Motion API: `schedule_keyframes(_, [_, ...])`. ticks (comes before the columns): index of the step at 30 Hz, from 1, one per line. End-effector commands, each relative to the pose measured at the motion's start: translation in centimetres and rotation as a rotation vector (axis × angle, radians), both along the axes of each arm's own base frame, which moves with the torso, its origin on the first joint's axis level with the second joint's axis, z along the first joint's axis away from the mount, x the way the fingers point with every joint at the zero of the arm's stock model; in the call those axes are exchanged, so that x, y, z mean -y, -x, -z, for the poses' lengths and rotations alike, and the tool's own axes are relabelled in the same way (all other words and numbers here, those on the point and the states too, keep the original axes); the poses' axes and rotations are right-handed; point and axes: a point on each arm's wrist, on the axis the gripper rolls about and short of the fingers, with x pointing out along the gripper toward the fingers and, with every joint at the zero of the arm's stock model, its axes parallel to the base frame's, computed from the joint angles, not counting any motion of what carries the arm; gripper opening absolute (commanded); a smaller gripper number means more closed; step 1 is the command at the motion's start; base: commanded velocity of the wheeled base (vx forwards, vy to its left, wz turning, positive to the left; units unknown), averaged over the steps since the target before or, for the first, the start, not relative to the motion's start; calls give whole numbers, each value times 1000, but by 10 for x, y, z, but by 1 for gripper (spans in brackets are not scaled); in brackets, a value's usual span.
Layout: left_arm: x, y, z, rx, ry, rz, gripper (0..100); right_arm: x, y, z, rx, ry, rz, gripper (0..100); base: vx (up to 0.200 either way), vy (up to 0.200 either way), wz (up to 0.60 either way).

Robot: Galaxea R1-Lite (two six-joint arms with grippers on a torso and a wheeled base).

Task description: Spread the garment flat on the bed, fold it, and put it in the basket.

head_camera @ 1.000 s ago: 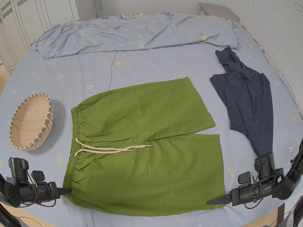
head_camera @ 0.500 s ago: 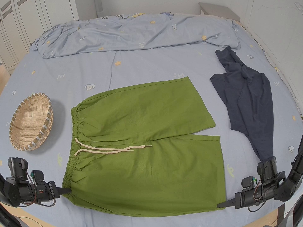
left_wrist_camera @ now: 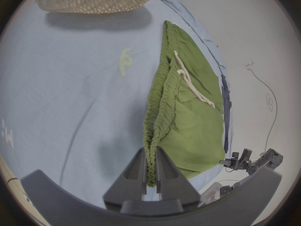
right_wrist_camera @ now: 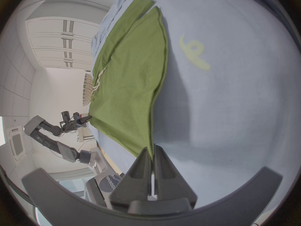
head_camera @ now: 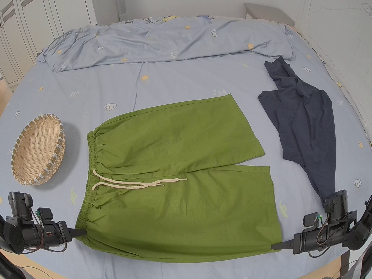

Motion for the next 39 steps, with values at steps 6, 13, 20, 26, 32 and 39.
schedule_keyframes(6, [7, -35, -62, 105, 63, -26, 0, -19, -40, -57, 274, 57, 55, 0, 0, 0, 0])
schedule_keyframes(13, [1, -58, -114, 99, 73, -34, 0, -30, -77, -134, 342, 51, 67, 0, 0, 0, 0])
schedule_keyframes(20, [-6, -88, -159, 84, 128, -72, 0, -40, -122, -212, 391, 37, 80, 0, 0, 0, 0])
schedule_keyframes(26, [-12, -117, -159, 78, 134, -75, 0, -48, -143, -242, 394, 33, 76, 0, 0, 0, 0])
schedule_keyframes(32, [-16, -143, -162, 95, 131, -71, 0, -56, -165, -256, 448, 13, 79, 0, 0, 0, 0])
schedule_keyframes(39, [-21, -172, -155, 93, 131, -66, 0, -61, -182, -264, 454, 39, 97, 0, 0, 0, 0])
